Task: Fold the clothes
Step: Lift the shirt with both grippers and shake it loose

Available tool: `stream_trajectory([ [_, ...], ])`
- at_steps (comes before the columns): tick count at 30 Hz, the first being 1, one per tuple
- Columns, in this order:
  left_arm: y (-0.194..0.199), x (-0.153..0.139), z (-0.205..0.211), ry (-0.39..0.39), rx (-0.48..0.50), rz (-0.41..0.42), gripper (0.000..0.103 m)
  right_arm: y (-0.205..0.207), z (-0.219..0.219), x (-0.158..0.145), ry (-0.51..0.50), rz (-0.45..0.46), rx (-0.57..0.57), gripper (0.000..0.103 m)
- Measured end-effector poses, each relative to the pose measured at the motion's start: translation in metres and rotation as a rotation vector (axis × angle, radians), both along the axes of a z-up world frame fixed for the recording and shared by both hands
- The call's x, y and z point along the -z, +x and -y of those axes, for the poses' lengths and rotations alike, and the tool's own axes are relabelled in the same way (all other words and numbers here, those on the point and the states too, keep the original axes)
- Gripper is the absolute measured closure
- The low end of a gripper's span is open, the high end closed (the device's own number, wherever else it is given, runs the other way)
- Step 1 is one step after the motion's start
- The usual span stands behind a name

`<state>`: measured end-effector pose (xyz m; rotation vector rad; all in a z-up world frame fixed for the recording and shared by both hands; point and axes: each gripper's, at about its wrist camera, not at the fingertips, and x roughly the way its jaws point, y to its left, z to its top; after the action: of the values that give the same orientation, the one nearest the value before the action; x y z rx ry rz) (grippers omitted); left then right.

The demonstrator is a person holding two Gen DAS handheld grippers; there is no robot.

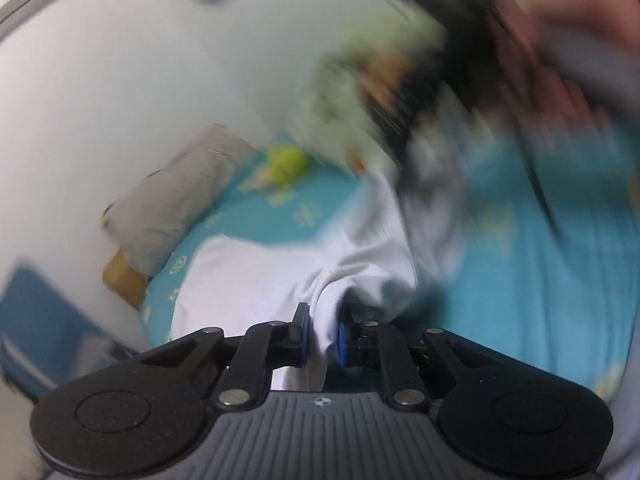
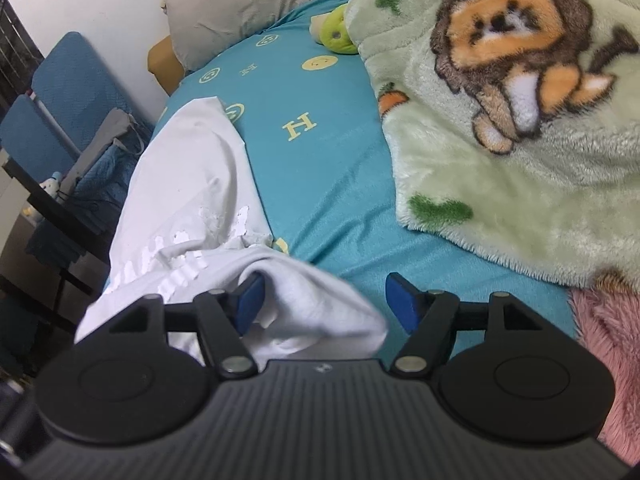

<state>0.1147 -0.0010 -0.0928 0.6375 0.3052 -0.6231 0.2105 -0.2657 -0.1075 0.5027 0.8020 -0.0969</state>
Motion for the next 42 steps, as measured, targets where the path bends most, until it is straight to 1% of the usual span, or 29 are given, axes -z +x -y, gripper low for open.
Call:
stream_trajectory([
  [3,0.032,-0.039,-0.036,-0.431,-0.106,-0.167,0.091,-0.002,-0.001,-0.001,0.007,0.005,-0.009,0.034],
  [4,0.043,-0.046,-0.048,-0.555,-0.142,-0.207,0.092,-0.003,-0.001,-0.001,0.009,0.007,-0.012,0.034],
  [5,0.053,-0.051,-0.06,-0.656,-0.18,-0.241,0.092,-0.003,-0.003,-0.001,0.007,0.011,-0.024,0.034],
  [7,0.068,-0.052,-0.075,-0.744,-0.261,-0.274,0.093,-0.004,-0.007,-0.001,-0.003,0.012,-0.053,0.034],
  [11,0.097,-0.054,-0.105,-0.918,-0.426,-0.34,0.095,-0.002,-0.027,0.005,-0.076,-0.035,-0.149,0.032],
  [12,0.104,-0.054,-0.112,-0.949,-0.467,-0.356,0.096,-0.001,-0.032,0.007,-0.091,-0.048,-0.179,0.032],
  [13,0.109,-0.053,-0.116,-0.942,-0.503,-0.37,0.096,-0.001,-0.037,0.009,-0.106,-0.06,-0.208,0.032],
  [15,0.114,-0.049,-0.122,-0.895,-0.551,-0.389,0.096,-0.002,-0.047,0.011,-0.14,-0.066,-0.259,0.032],
  [16,0.114,-0.049,-0.122,-0.867,-0.559,-0.392,0.096,-0.002,-0.048,0.011,-0.167,-0.061,-0.256,0.033],
  [17,0.106,-0.053,-0.116,-0.828,-0.528,-0.378,0.096,-0.003,-0.05,0.01,-0.194,-0.056,-0.252,0.034],
  [19,0.092,-0.06,-0.102,-0.75,-0.466,-0.35,0.096,-0.002,-0.045,0.007,-0.211,-0.034,-0.202,0.034],
  [21,0.077,-0.067,-0.088,-0.671,-0.405,-0.322,0.096,-0.001,-0.034,0.003,-0.174,-0.013,-0.154,0.034],
  [23,0.062,-0.075,-0.075,-0.592,-0.343,-0.294,0.092,0.002,-0.024,0.001,-0.138,0.001,-0.113,0.034],
  [24,0.052,-0.078,-0.066,-0.544,-0.3,-0.275,0.088,0.003,-0.021,0.001,-0.126,-0.004,-0.101,0.034],
  [25,0.037,-0.079,-0.053,-0.471,-0.225,-0.245,0.084,0.005,-0.018,0.002,-0.115,-0.008,-0.088,0.034],
  [26,0.022,-0.079,-0.041,-0.391,-0.15,-0.212,0.082,0.005,-0.016,0.003,-0.099,-0.011,-0.076,0.034],
  [28,-0.012,-0.068,-0.015,-0.195,-0.005,-0.138,0.073,0.005,-0.011,0.005,-0.066,-0.018,-0.056,0.034],
  [30,-0.046,-0.047,0.008,0.01,0.119,-0.074,0.067,0.005,-0.009,0.005,-0.041,-0.021,-0.051,0.034],
  [32,-0.066,-0.02,0.023,0.192,0.208,-0.043,0.064,0.003,-0.009,0.005,-0.039,-0.017,-0.045,0.034],
  [34,-0.075,0.004,0.033,0.35,0.268,-0.037,0.06,0.004,-0.007,0.005,-0.032,-0.018,-0.042,0.034],
  [37,-0.079,0.035,0.038,0.541,0.276,0.005,0.054,0.004,-0.005,0.005,-0.021,-0.018,-0.038,0.034],
  [40,-0.082,0.061,0.036,0.705,0.261,0.145,0.05,0.006,-0.005,0.007,-0.016,-0.023,-0.041,0.034],
  [41,-0.084,0.067,0.035,0.74,0.275,0.179,0.05,0.007,-0.005,0.007,-0.015,-0.025,-0.042,0.034],
  [42,-0.086,0.071,0.034,0.759,0.29,0.197,0.05,0.007,-0.006,0.008,-0.012,-0.025,-0.045,0.034],
])
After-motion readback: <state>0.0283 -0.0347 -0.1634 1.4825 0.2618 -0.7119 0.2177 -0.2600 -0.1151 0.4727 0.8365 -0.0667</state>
